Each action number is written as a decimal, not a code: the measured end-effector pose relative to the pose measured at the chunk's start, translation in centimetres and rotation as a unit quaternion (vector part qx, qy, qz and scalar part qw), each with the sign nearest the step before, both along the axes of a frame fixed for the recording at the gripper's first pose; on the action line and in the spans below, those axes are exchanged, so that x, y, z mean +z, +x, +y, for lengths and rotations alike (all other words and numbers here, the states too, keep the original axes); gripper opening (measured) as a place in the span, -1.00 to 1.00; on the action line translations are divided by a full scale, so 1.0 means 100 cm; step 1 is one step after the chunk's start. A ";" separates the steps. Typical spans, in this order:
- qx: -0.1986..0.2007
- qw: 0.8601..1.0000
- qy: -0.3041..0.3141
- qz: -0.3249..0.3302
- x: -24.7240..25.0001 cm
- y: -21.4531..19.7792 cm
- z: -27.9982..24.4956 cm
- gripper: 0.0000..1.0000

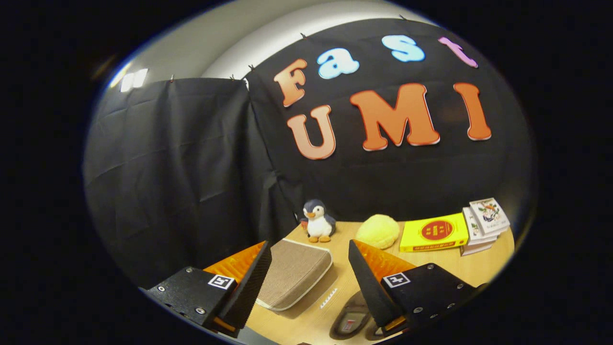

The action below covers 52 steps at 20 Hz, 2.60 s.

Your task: Open the storage box then place both shoes into the box .Put the left shoe in first, then the right shoe, with the right side of both shoes facing outward in a uniform manner.

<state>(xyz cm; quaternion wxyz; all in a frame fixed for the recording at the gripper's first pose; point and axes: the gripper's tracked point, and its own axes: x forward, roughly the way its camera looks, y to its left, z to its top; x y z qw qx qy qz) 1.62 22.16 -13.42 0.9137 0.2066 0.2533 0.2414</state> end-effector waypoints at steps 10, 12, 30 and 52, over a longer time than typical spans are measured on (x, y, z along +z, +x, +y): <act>0.103 0.980 0.046 0.165 -0.090 -0.025 0.078 0.95; 0.117 0.973 0.050 0.194 -0.110 -0.031 0.091 0.95; 0.141 0.883 0.263 0.362 -0.182 -0.049 0.154 0.76; 0.073 0.889 0.334 0.305 -0.114 -0.012 0.120 0.23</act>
